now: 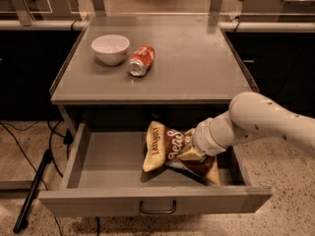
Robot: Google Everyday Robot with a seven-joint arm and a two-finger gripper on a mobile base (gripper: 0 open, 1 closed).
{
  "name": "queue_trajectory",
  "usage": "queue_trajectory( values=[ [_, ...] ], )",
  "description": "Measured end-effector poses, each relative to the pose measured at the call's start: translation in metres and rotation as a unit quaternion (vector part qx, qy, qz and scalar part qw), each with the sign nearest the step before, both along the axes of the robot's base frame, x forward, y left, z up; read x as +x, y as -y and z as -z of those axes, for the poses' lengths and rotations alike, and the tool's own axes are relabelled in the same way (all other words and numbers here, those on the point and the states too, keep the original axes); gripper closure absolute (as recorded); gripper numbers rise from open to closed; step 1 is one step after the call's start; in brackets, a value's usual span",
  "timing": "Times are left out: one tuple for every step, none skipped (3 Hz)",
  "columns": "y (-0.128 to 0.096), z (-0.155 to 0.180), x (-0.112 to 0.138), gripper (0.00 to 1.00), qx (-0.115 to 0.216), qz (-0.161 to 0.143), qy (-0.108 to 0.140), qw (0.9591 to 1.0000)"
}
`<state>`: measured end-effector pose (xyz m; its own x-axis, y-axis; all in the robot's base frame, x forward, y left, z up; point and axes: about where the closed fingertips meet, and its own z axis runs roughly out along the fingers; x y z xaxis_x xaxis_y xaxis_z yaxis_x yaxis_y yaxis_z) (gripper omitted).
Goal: Pick brown chip bag from top drawer and place on counter
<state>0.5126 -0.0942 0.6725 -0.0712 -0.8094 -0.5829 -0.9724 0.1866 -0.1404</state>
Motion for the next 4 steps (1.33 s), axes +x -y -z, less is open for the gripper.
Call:
queue_trajectory(
  values=[
    [0.025,-0.052,-0.002,1.00,-0.025,0.006,0.019,0.9995],
    [0.046,-0.127,0.003,1.00,-0.048,0.017,0.042,0.9978],
    [0.041,-0.238,0.013,1.00,-0.070,0.019,0.088,0.9935],
    [0.030,-0.319,0.032,1.00,-0.059,0.019,0.142,0.9879]
  ],
)
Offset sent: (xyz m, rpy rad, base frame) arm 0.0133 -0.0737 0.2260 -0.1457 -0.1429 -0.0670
